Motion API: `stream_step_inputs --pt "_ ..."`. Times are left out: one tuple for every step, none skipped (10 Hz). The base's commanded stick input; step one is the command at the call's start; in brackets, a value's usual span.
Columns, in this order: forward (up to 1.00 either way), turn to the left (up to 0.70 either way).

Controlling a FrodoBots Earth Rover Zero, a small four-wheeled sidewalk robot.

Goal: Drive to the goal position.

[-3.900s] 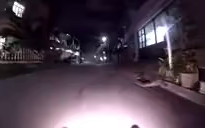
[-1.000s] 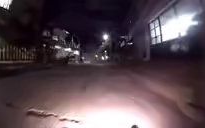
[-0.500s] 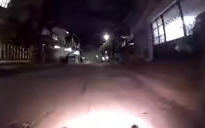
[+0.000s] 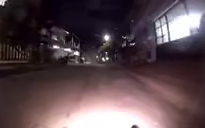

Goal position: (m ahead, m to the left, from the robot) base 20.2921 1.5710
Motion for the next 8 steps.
stream_step_inputs --pt "0.7 0.0" --pt "0.7 0.0" --pt "0.7 0.0" --pt "0.7 0.0" --pt "0.7 0.0" --pt "0.7 -0.21" --pt "0.7 -0.2" --pt "0.7 0.0"
